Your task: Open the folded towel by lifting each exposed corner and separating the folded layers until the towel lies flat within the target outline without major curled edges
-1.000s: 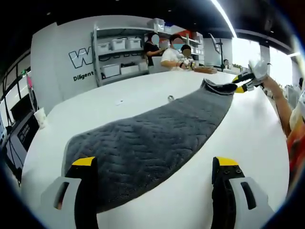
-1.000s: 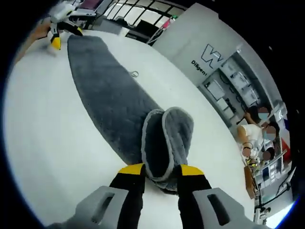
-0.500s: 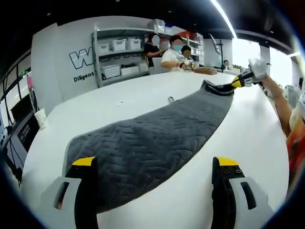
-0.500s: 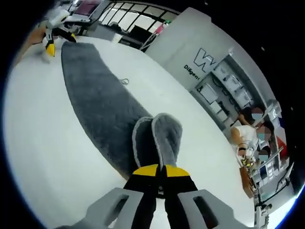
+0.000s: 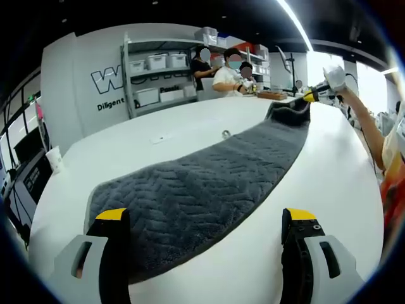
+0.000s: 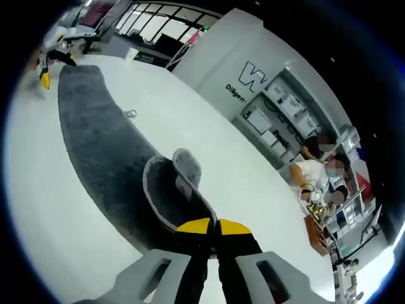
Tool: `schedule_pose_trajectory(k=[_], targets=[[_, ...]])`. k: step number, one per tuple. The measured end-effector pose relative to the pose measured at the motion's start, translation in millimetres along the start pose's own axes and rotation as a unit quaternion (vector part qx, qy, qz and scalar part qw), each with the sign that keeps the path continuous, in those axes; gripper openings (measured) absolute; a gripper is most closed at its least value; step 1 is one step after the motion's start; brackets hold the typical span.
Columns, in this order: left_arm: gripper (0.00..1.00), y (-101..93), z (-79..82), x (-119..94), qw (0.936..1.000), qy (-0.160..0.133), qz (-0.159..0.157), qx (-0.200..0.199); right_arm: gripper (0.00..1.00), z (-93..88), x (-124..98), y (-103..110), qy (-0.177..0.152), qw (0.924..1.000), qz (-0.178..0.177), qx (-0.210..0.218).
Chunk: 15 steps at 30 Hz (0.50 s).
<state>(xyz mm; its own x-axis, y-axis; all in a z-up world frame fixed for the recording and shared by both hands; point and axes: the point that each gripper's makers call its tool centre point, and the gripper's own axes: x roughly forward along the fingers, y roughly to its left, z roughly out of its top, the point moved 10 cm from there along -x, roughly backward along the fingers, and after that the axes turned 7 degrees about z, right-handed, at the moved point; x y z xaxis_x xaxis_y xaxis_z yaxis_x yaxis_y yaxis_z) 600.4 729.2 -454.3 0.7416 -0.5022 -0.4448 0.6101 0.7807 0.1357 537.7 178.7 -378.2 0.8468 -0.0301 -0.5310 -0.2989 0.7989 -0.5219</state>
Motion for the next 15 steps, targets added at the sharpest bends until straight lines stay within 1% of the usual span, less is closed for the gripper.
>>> schedule_pose_trajectory(k=[1,3,5,10,11,14,15], targets=[[0.98,0.0,-0.2,0,1.0,0.001,0.0,0.0,0.0,-2.1,0,-4,0.001,0.9999,0.001,0.017],[0.98,-0.2,-0.3,0,1.0,0.001,0.0,0.0,0.0,-4.8,0,-10,0.003,0.9997,0.001,0.026],[0.98,-0.3,0.1,0,1.0,-0.001,0.0,0.0,0.0,-12.7,1,-18,0.004,0.9983,0.0,0.057],[0.98,0.6,0.1,-1,1.0,-0.001,0.001,0.0,0.0,-28.6,4,-30,0.013,0.9956,0.002,0.093],[0.98,0.5,0.5,-1,1.0,-0.003,0.0,0.0,0.0,-36.9,6,-33,0.014,0.9927,0.009,0.12],[0.98,-0.2,0.6,-1,1.0,-0.003,-0.001,0.0,0.0,-46.8,10,-38,0.012,0.9872,0.025,0.157],[0.98,-0.2,0.6,-1,1.0,-0.003,-0.001,0.0,0.0,-52.7,12,-40,0.013,0.9835,0.032,0.178]])
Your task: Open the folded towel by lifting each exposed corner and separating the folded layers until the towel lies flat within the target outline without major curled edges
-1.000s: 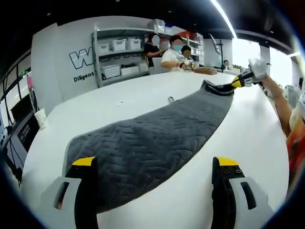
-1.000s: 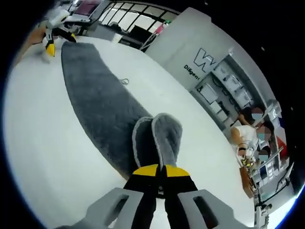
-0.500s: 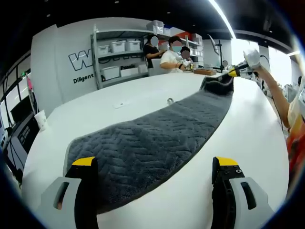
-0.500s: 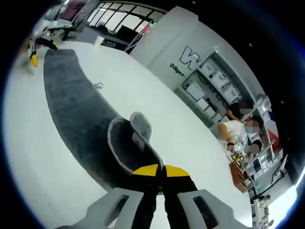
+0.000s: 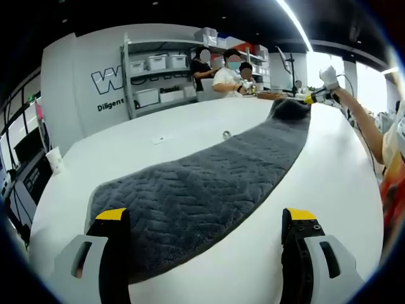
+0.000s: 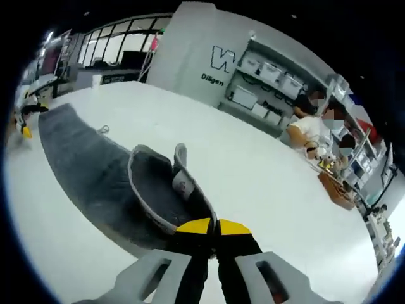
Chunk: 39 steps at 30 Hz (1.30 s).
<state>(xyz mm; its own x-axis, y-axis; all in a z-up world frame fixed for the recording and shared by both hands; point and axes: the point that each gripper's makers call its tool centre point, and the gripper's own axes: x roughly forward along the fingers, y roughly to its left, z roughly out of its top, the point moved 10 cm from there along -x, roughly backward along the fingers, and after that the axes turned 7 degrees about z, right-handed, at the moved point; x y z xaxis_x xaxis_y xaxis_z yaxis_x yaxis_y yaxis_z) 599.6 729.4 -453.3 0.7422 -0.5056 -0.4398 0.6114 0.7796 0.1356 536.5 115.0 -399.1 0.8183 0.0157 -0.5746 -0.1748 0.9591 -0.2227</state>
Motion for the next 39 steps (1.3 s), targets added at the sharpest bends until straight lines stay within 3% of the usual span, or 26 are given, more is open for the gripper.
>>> schedule_pose_trajectory(k=[13,21,28,32,36,39], targets=[[0.98,0.3,2.1,-3,1.0,-0.007,0.002,-0.001,0.0,-35.1,14,-28,0.043,0.9975,0.004,0.057],[0.98,1.4,1.6,-2,1.0,-0.005,0.003,-0.001,0.0,-51.6,17,-32,0.036,0.9932,0.023,0.108],[0.98,1.3,2.0,-3,1.0,-0.006,0.004,-0.001,0.01,-66.3,25,-31,0.082,0.9937,0.004,0.076],[0.98,1.2,2.1,-3,1.0,-0.007,0.003,-0.001,0.2,-66.6,24,-36,0.092,0.9938,-0.03,0.053],[0.98,1.3,2.2,-3,1.0,-0.006,0.003,-0.001,0.48,-61.7,15,-48,0.109,0.9893,-0.095,0.02],[0.98,1.3,2.6,-3,1.0,-0.007,0.003,-0.001,0.5,-58.4,6,-54,0.132,0.9808,-0.143,-0.013]])
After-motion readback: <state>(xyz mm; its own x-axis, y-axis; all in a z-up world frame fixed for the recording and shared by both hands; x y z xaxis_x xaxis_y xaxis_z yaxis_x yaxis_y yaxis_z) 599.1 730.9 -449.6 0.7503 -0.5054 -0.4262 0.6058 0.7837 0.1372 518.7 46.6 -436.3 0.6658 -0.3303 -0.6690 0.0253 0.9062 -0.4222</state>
